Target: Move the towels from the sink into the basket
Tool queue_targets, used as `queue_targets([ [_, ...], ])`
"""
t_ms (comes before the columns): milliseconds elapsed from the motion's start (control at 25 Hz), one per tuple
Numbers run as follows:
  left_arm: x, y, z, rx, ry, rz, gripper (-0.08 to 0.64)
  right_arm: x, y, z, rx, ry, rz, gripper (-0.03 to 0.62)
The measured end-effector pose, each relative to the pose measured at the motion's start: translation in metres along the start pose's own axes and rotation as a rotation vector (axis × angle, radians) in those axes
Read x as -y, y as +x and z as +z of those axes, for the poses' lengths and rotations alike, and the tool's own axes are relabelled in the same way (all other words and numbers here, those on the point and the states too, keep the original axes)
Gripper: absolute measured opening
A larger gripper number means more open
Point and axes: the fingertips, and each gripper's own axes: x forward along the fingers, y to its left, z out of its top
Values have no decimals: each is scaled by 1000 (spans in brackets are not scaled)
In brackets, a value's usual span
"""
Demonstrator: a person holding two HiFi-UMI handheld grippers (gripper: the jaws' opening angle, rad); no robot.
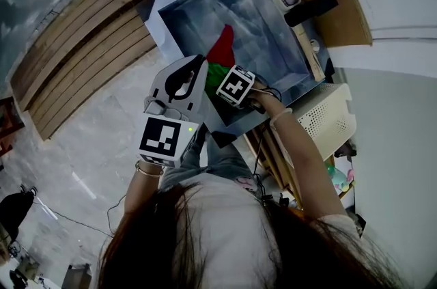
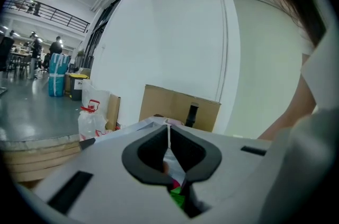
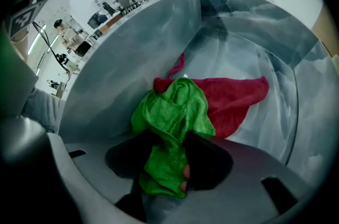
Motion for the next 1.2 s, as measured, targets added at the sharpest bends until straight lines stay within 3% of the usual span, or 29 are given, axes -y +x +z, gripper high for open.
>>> queue_targets([
  [240, -1, 1, -1, -6, -10, 18, 20, 5, -9, 4, 42, 25, -4, 86],
  [640, 14, 2, 8, 14, -9, 23, 20, -9, -37, 5, 159, 34, -4, 69],
  [1200, 36, -9, 16, 24, 2, 66, 20, -17, -90, 0, 403, 147, -62, 69],
])
